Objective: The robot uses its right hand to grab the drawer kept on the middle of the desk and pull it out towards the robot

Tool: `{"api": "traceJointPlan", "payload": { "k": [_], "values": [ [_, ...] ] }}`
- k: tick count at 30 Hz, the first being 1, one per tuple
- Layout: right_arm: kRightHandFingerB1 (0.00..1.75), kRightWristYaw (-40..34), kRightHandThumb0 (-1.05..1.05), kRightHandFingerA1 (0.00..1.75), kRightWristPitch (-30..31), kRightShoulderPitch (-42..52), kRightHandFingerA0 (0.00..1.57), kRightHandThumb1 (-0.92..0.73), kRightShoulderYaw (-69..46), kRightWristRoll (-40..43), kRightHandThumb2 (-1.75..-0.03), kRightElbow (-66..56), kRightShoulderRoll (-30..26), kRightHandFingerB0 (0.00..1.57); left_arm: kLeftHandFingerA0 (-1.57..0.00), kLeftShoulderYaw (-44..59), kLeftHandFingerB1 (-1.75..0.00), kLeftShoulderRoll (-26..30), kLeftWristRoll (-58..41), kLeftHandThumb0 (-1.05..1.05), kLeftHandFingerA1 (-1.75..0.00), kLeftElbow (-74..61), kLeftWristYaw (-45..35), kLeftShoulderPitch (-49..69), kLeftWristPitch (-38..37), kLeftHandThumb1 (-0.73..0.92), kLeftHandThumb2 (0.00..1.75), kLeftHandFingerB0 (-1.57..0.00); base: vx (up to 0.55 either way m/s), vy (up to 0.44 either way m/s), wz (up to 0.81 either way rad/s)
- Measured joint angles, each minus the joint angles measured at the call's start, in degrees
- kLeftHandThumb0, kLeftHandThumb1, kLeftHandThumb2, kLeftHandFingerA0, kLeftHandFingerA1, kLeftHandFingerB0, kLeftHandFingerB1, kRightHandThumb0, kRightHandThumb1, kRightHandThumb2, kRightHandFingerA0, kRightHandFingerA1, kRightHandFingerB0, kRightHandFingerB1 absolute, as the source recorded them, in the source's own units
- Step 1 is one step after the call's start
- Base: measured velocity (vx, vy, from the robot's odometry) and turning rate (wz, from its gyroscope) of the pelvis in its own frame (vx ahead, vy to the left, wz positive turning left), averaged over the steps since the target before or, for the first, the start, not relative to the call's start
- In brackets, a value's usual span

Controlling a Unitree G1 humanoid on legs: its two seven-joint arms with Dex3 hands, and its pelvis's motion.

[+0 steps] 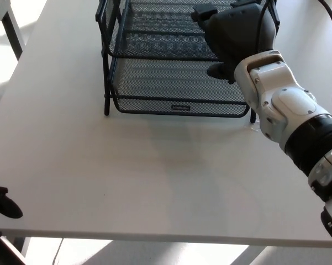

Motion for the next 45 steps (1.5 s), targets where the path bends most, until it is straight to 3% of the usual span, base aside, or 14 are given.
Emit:
{"api": "traceJointPlan", "payload": {
  "k": [1, 2, 5, 10, 19, 22, 23, 26, 28, 45],
  "values": [
    [0.53, -1.04, -0.40, 1.50, -0.75, -0.14, 1.07, -0.59, 0.24, -0.13, -0.57, 0.59, -0.02, 0.73, -0.83, 0.00, -0.62, 0.02, 0.00, -0.29, -0.91, 0.00, -0.14, -0.15, 0.00, 0.54, 0.56, -0.84, 0.00, 0.000, 0.00],
    [0.56, -1.81, -0.38, 1.58, -1.33, -0.30, 1.03, -0.58, 0.47, -0.23, -0.61, 1.01, -0.08, 0.82, -0.83, 0.00, -0.62, 0.02, 0.01, -0.29, -0.91, 0.04, -0.21, -0.28, -0.05, 0.54, 0.56, -0.84, 0.00, 0.000, 0.00],
    [0.60, -3.52, -0.37, 1.56, -3.02, -0.89, 1.03, -0.55, 1.84, -0.73, -0.57, 2.42, -0.41, 0.92, -0.82, -0.01, -0.61, 0.05, 0.04, -0.30, -0.90, 0.25, -0.34, -0.79, -0.35, 0.55, 0.56, -0.83, 0.00, 0.000, 0.00],
    [0.67, -5.73, -0.39, 1.59, -4.23, -1.59, 1.00, -0.52, 3.67, -1.86, -0.60, 4.12, -0.51, 0.91, -0.84, -0.07, -0.62, 0.06, 0.05, -0.30, -0.93, 0.51, -0.54, -1.61, -0.45, 0.54, 0.56, -0.83, 0.00, 0.000, 0.00],
    [0.78, -9.09, -0.41, 1.59, -5.96, -1.60, 1.01, -0.64, 4.20, -2.32, -0.60, 5.29, -0.64, 0.87, -0.84, -0.14, -0.64, 0.08, 0.09, -0.32, -0.96, 1.65, -0.54, -2.60, -1.44, 0.54, 0.57, -0.83, 0.00, 0.000, 0.00],
    [0.69, -9.25, -0.41, 1.60, -6.06, -1.59, 0.99, -0.61, 4.19, -2.30, -0.64, 5.20, -0.66, 0.89, -0.84, -0.14, -0.63, 0.08, 0.08, -0.32, -0.94, 1.78, -0.54, -2.66, -1.76, 0.54, 0.57, -0.83, 0.00, 0.000, 0.00],
    [0.68, -9.24, -0.41, 1.57, -6.14, -1.55, 1.01, -0.62, 4.03, -2.20, -0.59, 4.80, -0.75, 0.91, -0.84, -0.14, -0.63, 0.08, 0.08, -0.32, -0.94, 1.78, -0.55, -2.67, -1.87, 0.55, 0.57, -0.83, 0.00, 0.000, 0.00],
    [0.82, -9.24, -0.41, 1.57, -6.20, -1.36, 1.00, -0.65, 3.81, -2.15, -0.60, 3.84, -0.89, 0.86, -0.84, -0.13, -0.64, 0.08, 0.08, -0.32, -0.96, 1.78, -0.56, -2.66, -1.90, 0.54, 0.57, -0.83, 0.00, 0.000, 0.00],
    [0.80, -9.20, -0.42, 1.57, -6.12, -0.76, 1.02, -0.64, 3.62, -2.16, -0.59, 2.62, -1.04, 0.89, -0.83, -0.13, -0.63, 0.08, 0.08, -0.31, -0.94, 1.78, -0.57, -2.66, -1.91, 0.54, 0.57, -0.83, 0.00, 0.000, 0.00],
    [0.71, -8.14, -0.43, 1.60, -3.13, 12.58, 1.02, -0.57, 1.49, -3.63, -0.57, -22.76, -7.89, 0.96, -0.83, -0.13, -0.63, 0.09, 0.14, -0.33, -0.93, 2.11, -0.74, -2.63, -2.31, 0.55, 0.57, -0.82, 0.00, 0.000, 0.00]
  ]
}}
